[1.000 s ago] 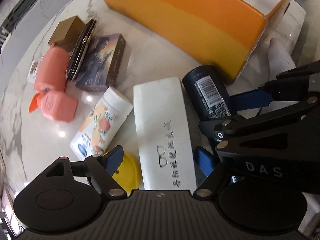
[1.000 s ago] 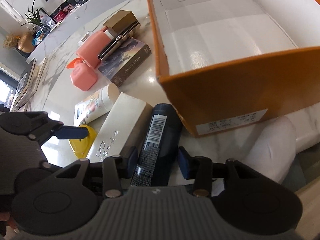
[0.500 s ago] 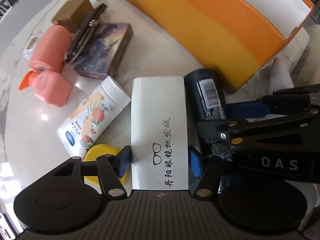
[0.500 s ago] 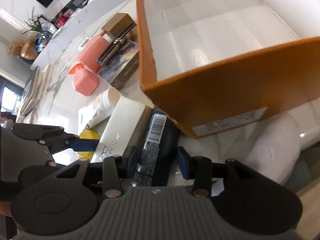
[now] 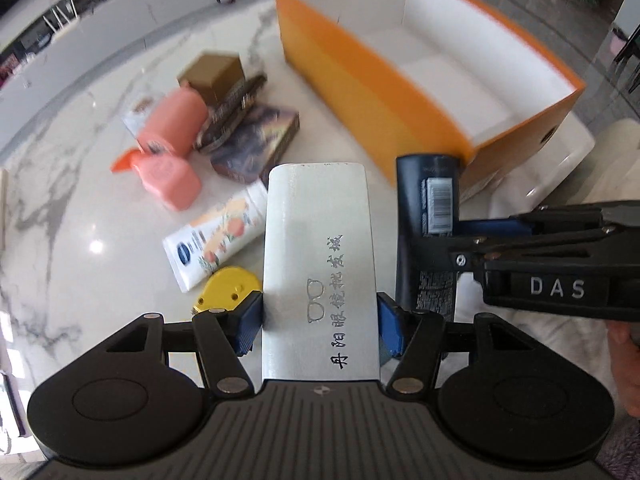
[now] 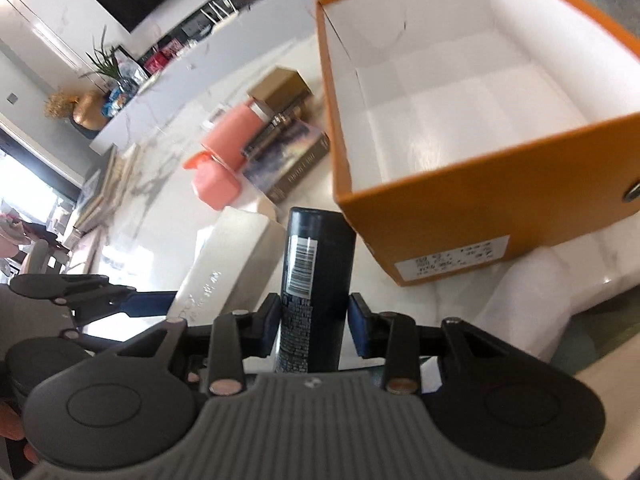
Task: Organize rigid objects
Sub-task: 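Lift the white case and black can and carry both over the orange box, then lower the white glasses case into the orange box and open the left gripper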
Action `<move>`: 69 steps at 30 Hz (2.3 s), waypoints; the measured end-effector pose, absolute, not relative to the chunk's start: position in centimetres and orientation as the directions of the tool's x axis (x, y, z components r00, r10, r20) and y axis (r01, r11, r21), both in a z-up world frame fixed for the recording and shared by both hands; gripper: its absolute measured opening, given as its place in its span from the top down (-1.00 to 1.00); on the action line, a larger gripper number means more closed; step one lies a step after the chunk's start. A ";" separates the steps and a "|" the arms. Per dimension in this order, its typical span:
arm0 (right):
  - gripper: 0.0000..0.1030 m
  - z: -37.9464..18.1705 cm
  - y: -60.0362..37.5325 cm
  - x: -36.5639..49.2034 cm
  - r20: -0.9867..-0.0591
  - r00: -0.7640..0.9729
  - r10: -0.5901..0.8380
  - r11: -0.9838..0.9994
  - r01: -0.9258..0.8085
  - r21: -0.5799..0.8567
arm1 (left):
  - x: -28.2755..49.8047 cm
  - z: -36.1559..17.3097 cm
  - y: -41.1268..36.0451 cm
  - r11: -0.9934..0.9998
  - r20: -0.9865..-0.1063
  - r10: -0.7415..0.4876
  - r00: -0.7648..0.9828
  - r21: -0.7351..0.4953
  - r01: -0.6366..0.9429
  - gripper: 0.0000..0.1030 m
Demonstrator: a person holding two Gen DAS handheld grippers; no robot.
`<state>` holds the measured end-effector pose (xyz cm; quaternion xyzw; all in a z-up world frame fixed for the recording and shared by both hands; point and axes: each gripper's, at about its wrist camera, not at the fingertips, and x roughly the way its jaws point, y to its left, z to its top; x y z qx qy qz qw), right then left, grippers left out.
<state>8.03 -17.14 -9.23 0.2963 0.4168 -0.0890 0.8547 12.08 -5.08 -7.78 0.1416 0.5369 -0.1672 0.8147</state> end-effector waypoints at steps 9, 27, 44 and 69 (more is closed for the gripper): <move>0.29 -2.1 -16.8 4.2 -0.639 0.768 0.046 0.840 0.317 0.441 | 10.3 -0.5 -8.3 0.838 -0.838 -0.199 0.508 0.123 0.531 -0.33; 0.29 1.8 -32.2 8.9 -0.714 0.691 -0.112 0.858 0.430 0.282 | 24.5 -0.7 -21.7 0.519 -0.814 -0.207 0.543 0.379 0.766 -0.33; 0.29 -4.8 -38.5 16.6 -0.802 0.597 -0.005 0.870 0.398 0.291 | 34.4 -13.1 -24.9 0.193 -0.892 -0.189 0.412 0.377 0.906 -0.33; 0.30 -6.7 -37.0 20.6 -0.838 0.541 -0.067 0.961 0.260 0.091 | 33.7 -17.9 -24.3 0.045 -0.817 -0.003 0.577 0.576 0.816 -0.55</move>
